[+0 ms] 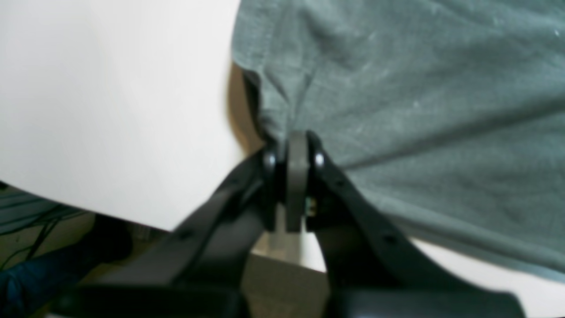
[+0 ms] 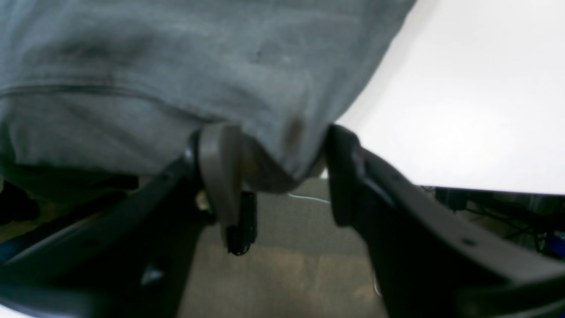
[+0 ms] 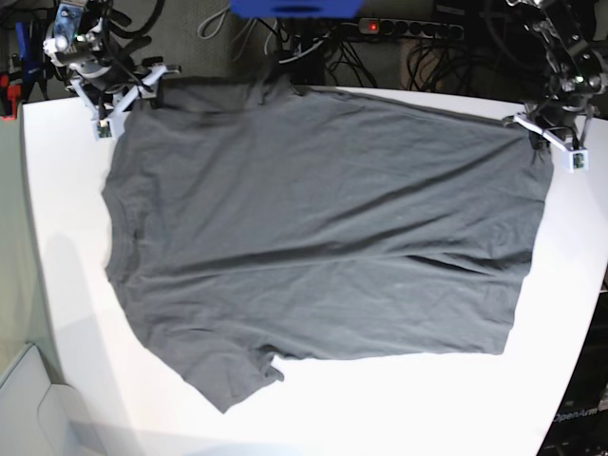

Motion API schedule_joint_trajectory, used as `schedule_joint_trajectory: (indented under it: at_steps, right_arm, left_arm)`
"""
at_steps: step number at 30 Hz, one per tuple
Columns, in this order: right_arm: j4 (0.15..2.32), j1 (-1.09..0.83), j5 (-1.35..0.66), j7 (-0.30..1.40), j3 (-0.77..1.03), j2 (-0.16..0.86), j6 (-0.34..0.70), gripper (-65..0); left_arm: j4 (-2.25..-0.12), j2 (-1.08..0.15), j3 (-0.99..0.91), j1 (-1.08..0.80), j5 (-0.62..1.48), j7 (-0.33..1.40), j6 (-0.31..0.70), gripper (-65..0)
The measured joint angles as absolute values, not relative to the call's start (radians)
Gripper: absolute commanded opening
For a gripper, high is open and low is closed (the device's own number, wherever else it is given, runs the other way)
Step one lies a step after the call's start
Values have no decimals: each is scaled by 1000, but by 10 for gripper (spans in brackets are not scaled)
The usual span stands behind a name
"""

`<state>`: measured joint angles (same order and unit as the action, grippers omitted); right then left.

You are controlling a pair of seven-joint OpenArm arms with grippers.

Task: Layout the t-shirt on the table in an organized manner, then fold the t-shirt properly
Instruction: 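Grasp the shirt's shoulder edge with both grippers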

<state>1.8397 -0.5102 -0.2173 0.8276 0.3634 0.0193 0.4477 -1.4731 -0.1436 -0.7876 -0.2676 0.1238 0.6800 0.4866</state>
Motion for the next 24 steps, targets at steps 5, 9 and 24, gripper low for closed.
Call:
schedule_joint_trajectory:
  at_steps: [5,9,24]
  right_arm:
    - [1838,-510,-218,830,363,19,448,-590]
    - [1837,-510,-219,830,363,19,448,-650]
    - [1956,-511,-207,871,366,22,584,-650]
  left_arm:
    - [-1473,-144,-788,-268,124,680,487,-649]
    - [-1473,-144,-788,-268,124,680,487,-649]
    - [-1559,-102,-791,-286,93,739,476,-649]
